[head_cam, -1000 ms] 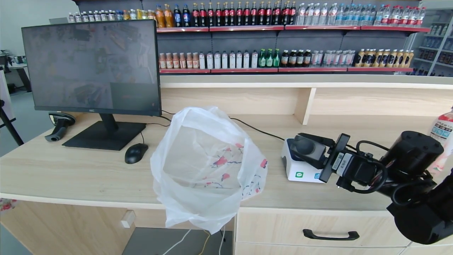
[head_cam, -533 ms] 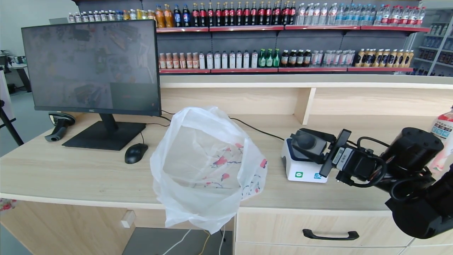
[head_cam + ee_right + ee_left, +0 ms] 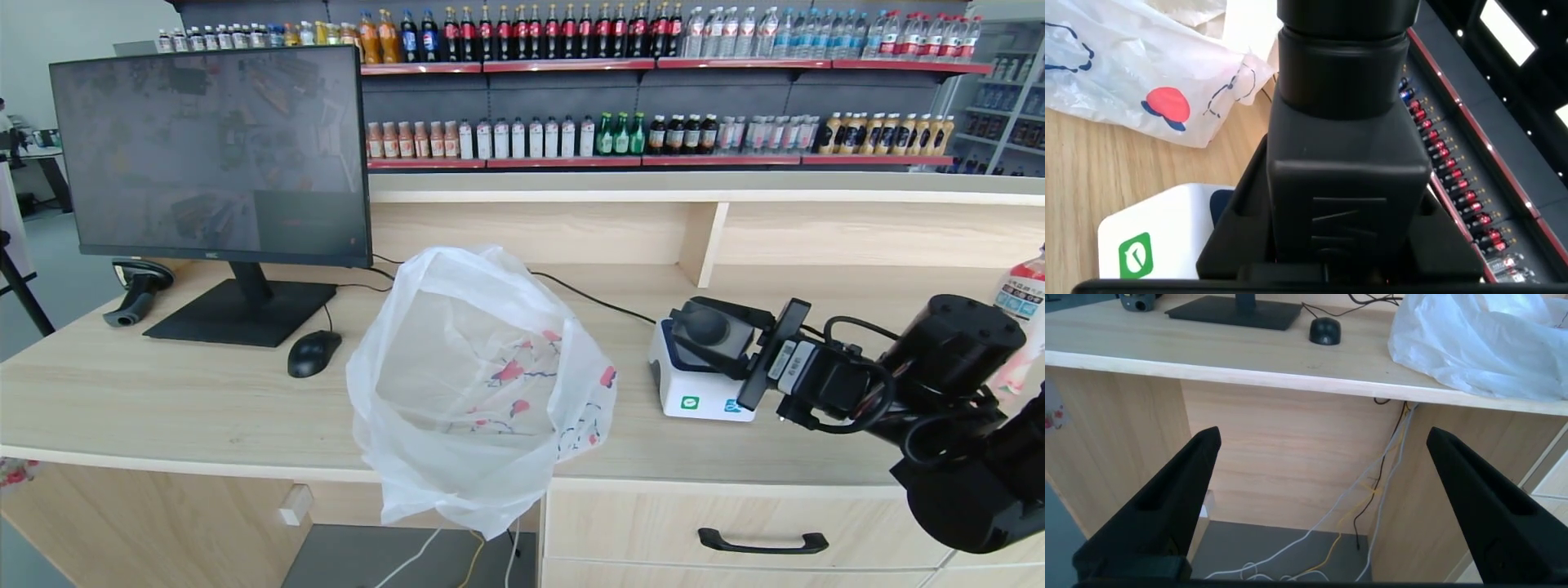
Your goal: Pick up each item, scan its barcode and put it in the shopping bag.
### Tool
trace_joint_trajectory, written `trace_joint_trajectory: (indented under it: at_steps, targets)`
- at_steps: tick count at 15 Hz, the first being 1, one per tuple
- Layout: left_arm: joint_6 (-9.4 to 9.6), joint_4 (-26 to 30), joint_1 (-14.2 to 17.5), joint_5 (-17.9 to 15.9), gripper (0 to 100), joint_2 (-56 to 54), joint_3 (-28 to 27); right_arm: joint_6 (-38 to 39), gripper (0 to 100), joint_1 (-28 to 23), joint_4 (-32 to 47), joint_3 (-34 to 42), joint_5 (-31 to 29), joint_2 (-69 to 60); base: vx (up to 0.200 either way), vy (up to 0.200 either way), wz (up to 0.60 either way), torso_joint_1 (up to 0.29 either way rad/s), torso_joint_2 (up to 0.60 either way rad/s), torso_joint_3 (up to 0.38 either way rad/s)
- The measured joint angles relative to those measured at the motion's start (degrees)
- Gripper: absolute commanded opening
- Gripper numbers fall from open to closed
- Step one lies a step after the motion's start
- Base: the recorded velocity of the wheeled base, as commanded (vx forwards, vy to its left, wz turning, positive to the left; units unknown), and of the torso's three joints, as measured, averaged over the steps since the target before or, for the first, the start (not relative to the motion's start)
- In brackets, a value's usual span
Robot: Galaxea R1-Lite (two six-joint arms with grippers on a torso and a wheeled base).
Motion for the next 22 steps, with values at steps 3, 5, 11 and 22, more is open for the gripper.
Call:
trace_joint_trajectory:
  at_steps: [3,5,11,22]
  targets:
    - [-0.02,0.1,0.0,0.0,100,0.0,0.0,2.22,0,0.0,0.0,-0.24,-0.3,-1.52,0.0,0.0,0.0,0.0,0.0,0.0]
    - [0.0,0.21,0.0,0.0,100,0.0,0.0,4.3,0,0.0,-0.02,-0.35,-0.49,-3.18,0.0,0.0,0.0,0.0,0.0,0.0]
    - [-0.06,0.29,0.0,0.02,100,0.0,0.0,13.89,0,1.71,0.0,0.33,-10.78,-9.37,0.0,0.0,0.0,0.0,0.0,0.0]
    - [0.02,0.34,-0.02,0.0,100,0.0,0.0,47.35,0,2.02,0.0,2.07,-34.16,-12.8,0.0,0.0,0.0,0.0,0.0,0.0]
